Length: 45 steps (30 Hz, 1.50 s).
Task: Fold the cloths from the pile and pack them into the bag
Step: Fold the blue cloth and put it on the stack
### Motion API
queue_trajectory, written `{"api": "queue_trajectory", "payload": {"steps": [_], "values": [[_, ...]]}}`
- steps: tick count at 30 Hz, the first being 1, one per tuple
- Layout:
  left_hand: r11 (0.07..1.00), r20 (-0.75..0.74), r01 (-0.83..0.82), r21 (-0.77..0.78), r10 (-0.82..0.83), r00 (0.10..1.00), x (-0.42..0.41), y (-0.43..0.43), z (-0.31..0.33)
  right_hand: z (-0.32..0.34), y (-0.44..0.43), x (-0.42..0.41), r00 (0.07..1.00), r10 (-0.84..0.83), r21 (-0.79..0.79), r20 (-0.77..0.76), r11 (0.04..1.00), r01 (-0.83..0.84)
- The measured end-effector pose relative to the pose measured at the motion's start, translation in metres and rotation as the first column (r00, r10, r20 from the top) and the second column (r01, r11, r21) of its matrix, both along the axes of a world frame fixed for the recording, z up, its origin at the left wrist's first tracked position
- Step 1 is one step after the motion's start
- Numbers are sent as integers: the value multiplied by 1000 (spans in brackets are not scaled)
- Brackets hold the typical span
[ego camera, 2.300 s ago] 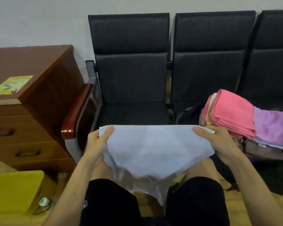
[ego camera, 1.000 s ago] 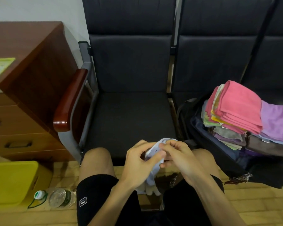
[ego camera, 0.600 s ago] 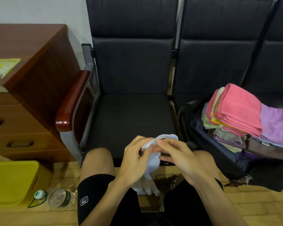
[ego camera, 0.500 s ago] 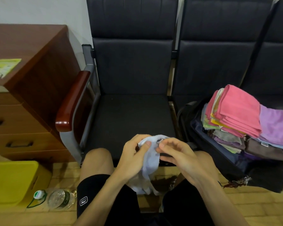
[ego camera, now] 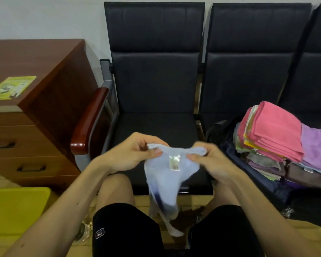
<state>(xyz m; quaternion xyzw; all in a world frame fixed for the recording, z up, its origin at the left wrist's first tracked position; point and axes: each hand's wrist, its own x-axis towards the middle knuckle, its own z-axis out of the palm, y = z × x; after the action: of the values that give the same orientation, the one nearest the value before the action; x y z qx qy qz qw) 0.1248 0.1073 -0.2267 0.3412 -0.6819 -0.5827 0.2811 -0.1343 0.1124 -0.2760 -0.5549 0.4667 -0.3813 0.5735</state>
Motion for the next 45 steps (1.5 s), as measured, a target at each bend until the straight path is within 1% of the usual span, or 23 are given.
{"api": "queue_trajectory", "payload": {"steps": [2,3,6,10,16,19,21,22,23,24,25,26,27,28,29,30,33,36,37,38,40,41,45], "values": [[995,1,-103,7,103,995,14,-2,5,38,5,2,982,-189,-239,19,953,188],[988,-18,-154,22,154,988,20,-2,4,54,10,4,972,-230,-340,55,911,235],[972,-83,-220,82,226,970,24,5,0,74,29,18,969,-238,-470,62,850,239],[959,-168,-250,132,270,948,12,12,-2,58,28,22,933,-357,-366,53,862,351],[929,-177,-355,102,368,913,-27,17,-2,42,28,27,922,-381,-156,68,909,387],[920,-165,-387,67,393,905,-47,17,-1,33,37,28,882,-388,75,269,921,383],[924,-195,-375,77,383,903,-58,17,3,17,52,29,780,-380,303,498,919,255],[924,-220,-372,92,383,897,-62,17,5,18,51,36,766,-337,360,548,921,147],[921,-246,-372,112,388,888,-67,16,7,18,49,32,798,-264,299,541,948,111],[917,-269,-372,142,398,877,-71,15,10,14,52,33,742,-158,208,652,978,26],[909,-285,-378,175,414,864,-76,14,12,-2,57,27,643,-26,88,766,994,-64],[900,-292,-383,207,430,854,-79,12,16,-11,63,29,777,93,-111,622,993,-30],[891,-292,-391,229,446,846,-82,9,18,-11,73,37,846,21,-35,532,999,-3],[881,-291,-402,249,464,837,-84,5,20,-16,68,36,914,21,144,406,986,-87],[870,-288,-417,263,483,827,-84,2,22,-27,65,33,913,-94,251,396,968,-10],[858,-277,-434,274,503,819,-84,-1,23,-33,67,27,897,-144,258,417,965,35],[828,-206,-499,256,551,808,-78,-9,24,-29,76,26,968,-180,243,173,961,135],[789,-122,-585,187,610,783,-57,-20,29,-13,79,18,945,-186,316,268,944,96],[770,-98,-612,181,633,768,-45,-26,31,-6,79,13,904,-229,360,362,929,91],[754,-82,-625,202,649,756,-33,-30,33,8,81,8,844,-225,391,486,920,19],[751,-94,-581,314,633,768,-18,-34,34,41,78,6,745,-111,295,658,948,-119],[753,-111,-539,378,615,781,-18,-32,31,58,75,9,722,-59,242,690,958,-153],[692,-93,-509,512,634,768,-49,-3,7,98,51,25,646,-180,237,742,972,-2]]}}
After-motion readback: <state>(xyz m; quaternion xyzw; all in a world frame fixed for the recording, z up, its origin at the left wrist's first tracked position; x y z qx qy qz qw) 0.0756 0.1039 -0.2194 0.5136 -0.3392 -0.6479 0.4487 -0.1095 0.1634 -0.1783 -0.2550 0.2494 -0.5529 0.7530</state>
